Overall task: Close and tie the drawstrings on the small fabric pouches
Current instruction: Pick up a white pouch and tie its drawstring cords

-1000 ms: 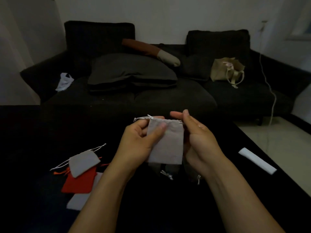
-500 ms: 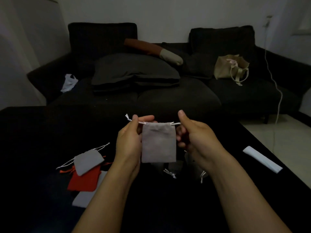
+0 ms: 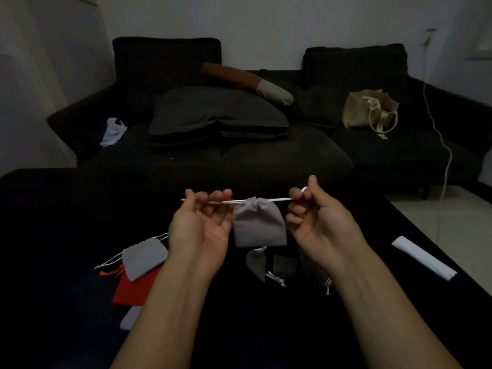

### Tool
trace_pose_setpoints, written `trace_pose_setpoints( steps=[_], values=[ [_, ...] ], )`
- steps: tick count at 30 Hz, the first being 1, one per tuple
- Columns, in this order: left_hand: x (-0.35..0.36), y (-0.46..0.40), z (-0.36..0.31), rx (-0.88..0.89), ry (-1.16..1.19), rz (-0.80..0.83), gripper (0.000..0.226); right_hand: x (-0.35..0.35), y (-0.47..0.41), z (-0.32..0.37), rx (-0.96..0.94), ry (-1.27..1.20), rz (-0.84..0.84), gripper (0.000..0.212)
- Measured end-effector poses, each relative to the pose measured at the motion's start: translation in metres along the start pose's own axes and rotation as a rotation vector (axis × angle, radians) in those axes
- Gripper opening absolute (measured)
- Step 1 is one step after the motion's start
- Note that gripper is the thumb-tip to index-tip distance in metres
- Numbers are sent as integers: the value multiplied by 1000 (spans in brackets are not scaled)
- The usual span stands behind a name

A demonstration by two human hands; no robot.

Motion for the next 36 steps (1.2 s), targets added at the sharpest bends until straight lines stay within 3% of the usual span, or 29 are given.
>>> trace_pose_setpoints(
  steps=[8, 16, 22, 26, 28, 31, 36],
  values=[
    [-2, 0, -13, 89, -1, 63, 57, 3, -2, -5, -162, 145, 38, 42],
    [3, 6, -11, 145, -109, 136, 58, 9, 4, -4, -107, -110, 35, 47],
    [11, 6, 4, 272, -378, 239, 39, 10, 6, -16, -121, 250, 145, 34],
    [6, 3, 9, 379, -745, 119, 38, 7, 9, -16, -247, 614, 189, 9],
    [4, 5, 7, 535, -946, 59, 37, 4, 8, -13, -284, 674, 160, 20],
    [2, 6, 6, 547, -940, 111, 27, 2, 6, -11, -246, 704, 149, 34],
    [1, 6, 8, 495, -846, 94, 19, 4, 14, -12, -194, 643, 204, 14]
  ],
)
Point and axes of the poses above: each hand's wrist, its own y-axis away from the middle knuckle, its own x-axis out of the palm, z = x × y, the point moved 2 cm from there along -y, towards the middle knuckle, and after that the axes turned 12 degrees about -y, right-handed, at the moved point
